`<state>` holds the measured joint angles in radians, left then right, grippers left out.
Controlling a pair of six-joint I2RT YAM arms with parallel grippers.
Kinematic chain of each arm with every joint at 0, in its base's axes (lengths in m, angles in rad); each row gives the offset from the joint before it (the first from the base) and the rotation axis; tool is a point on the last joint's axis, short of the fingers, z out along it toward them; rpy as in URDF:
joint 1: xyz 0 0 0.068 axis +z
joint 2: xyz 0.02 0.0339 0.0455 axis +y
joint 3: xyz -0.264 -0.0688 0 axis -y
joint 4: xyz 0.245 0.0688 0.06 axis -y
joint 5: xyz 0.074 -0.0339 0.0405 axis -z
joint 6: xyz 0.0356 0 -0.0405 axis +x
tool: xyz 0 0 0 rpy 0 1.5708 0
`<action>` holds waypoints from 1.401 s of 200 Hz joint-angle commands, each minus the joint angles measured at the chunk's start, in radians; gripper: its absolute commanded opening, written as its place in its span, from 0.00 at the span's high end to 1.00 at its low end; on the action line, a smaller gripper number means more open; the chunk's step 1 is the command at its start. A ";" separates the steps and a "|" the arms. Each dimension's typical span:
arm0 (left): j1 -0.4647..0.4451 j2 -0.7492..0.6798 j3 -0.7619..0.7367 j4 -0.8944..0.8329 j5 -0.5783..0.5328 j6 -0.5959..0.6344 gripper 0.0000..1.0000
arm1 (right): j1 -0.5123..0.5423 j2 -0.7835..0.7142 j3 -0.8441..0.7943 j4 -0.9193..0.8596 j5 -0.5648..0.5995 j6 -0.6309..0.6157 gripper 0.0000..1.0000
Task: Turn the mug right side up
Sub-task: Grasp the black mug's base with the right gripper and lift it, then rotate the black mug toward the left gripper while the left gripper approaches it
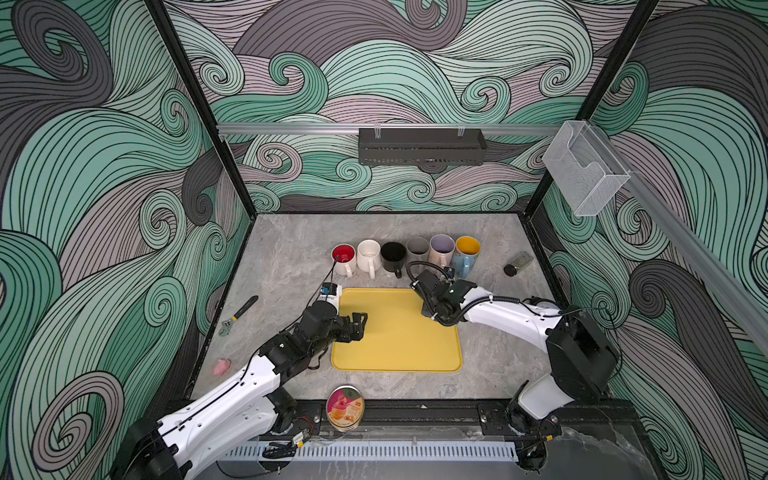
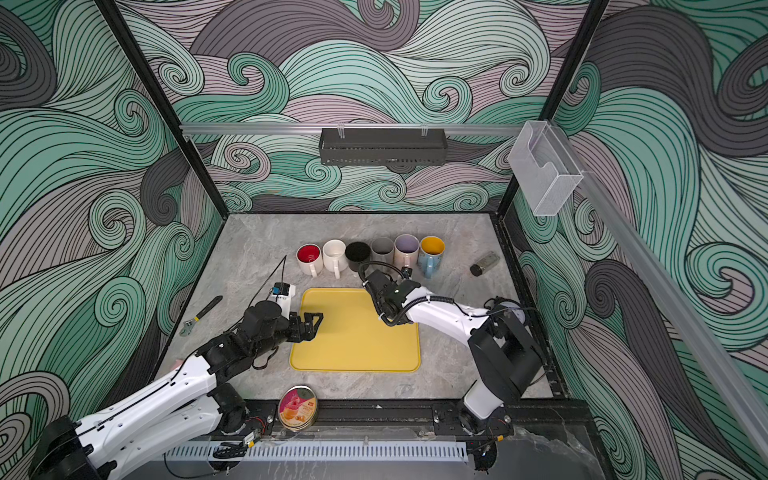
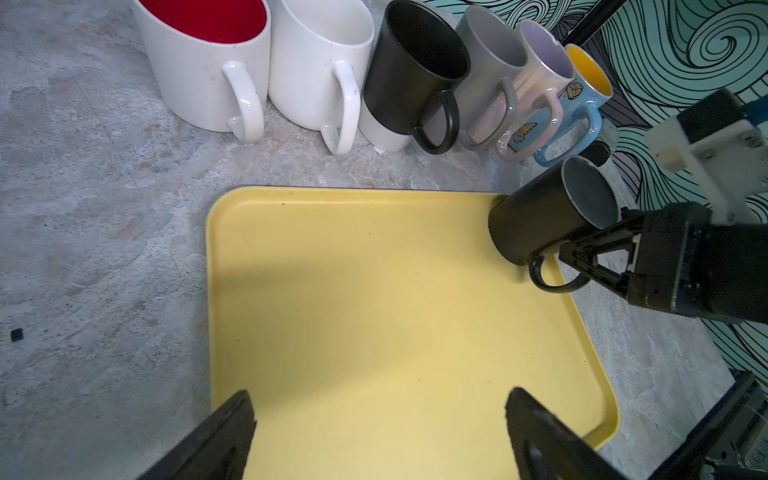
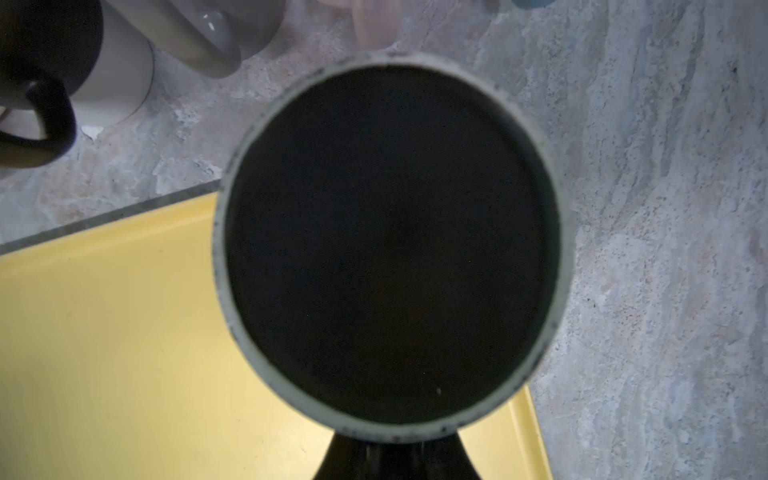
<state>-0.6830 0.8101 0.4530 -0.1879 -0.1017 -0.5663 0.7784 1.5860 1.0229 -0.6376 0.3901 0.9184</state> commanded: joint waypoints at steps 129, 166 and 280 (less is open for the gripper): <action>0.010 0.003 -0.009 0.078 0.025 -0.009 0.05 | -0.028 -0.402 -0.300 0.838 -0.404 -0.219 1.00; 0.010 -0.131 -0.025 0.195 0.097 -0.033 0.05 | -0.049 -0.409 -0.290 1.042 -0.526 -0.149 1.00; 0.097 -0.124 -0.116 1.028 0.423 -0.484 0.04 | -0.111 -0.234 -0.317 1.738 -0.875 0.290 1.00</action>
<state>-0.6163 0.6346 0.3286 0.5659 0.2081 -0.9031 0.6682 1.3327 0.7021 0.7692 -0.3962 1.0801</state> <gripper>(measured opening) 0.967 0.175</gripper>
